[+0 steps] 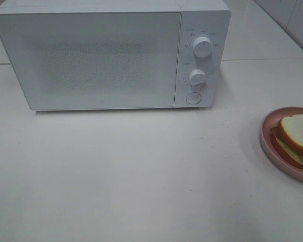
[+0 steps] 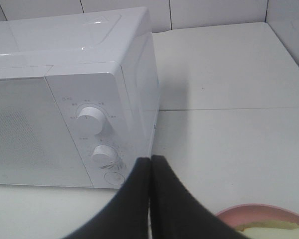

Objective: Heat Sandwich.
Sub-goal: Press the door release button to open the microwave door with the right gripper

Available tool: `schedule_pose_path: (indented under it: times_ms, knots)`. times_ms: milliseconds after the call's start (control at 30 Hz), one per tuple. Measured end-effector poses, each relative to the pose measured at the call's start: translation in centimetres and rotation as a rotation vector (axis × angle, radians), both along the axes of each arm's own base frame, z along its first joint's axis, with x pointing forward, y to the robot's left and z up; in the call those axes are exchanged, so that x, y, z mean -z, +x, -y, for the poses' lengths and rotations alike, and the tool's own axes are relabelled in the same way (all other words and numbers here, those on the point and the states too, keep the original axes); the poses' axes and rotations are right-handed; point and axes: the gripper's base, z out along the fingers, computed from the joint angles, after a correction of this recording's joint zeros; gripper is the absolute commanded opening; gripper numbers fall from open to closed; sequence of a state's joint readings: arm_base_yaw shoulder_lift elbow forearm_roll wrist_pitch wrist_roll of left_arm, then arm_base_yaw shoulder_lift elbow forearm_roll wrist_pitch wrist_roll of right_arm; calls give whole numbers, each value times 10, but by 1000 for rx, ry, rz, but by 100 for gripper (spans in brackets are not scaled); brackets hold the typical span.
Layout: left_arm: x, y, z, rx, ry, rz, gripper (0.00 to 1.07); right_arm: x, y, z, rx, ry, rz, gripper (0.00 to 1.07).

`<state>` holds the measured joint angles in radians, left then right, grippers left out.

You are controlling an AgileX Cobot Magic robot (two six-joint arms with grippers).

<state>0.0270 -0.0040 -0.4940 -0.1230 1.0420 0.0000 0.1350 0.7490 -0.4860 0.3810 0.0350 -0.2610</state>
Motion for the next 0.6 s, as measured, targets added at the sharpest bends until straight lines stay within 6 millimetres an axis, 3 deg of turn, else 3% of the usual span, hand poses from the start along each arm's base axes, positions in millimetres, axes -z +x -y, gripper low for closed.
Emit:
schedule_pose_path:
  times_ms: [500, 600]
  knots:
    - [0, 0, 0, 0, 0, 0, 76, 31, 39, -53, -172, -27, -33, 0]
    - [0, 0, 0, 0, 0, 0, 76, 46, 48, -67, -186, -1, -68, 0]
